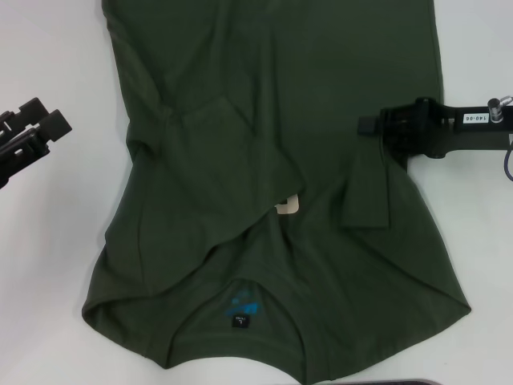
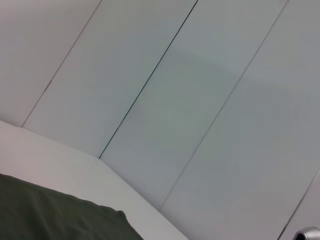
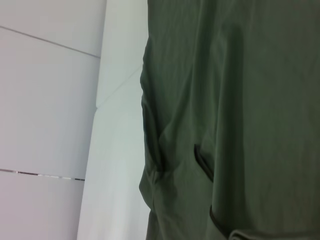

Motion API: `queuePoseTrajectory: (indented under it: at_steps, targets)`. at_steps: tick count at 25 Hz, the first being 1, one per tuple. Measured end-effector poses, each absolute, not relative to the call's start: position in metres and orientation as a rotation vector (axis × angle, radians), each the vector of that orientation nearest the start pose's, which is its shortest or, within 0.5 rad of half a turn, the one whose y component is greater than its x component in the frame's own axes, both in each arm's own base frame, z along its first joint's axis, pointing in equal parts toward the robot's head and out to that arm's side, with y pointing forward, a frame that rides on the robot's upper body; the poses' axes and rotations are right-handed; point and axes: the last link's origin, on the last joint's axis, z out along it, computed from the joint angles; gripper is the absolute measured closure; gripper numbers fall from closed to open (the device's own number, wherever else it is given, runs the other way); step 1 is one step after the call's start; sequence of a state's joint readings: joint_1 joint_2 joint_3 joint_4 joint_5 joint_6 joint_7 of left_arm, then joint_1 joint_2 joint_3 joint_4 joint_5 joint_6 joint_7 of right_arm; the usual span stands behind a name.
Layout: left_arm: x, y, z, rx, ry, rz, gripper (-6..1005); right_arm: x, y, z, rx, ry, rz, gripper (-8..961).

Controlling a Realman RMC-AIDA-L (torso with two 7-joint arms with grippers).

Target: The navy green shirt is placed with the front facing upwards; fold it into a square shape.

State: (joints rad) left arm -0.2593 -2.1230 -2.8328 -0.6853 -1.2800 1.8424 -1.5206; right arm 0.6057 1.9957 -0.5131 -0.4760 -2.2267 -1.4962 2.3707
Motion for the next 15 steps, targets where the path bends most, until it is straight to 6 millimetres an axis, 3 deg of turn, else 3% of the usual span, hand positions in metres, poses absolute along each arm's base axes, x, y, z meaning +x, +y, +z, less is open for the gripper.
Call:
queuePoseTrajectory:
  at_steps: [7, 13, 15]
  targets:
    - [-0.319, 0.241, 0.052, -2.221, -1.011, -1.223, 192, 0.289, 0.347, 0.006, -2.140, 2.077, 0.699, 532]
    - [-0.318, 0.241, 0.053, -2.218, -1.003, -1.232, 190, 0.280, 0.368, 0.005, -2.160, 1.980, 0.626, 395]
    - [-0.317, 0.241, 0.055, -2.213, -0.996, -1.243, 190, 0.272, 0.375, 0.007, -2.198, 1.948, 0.593, 399]
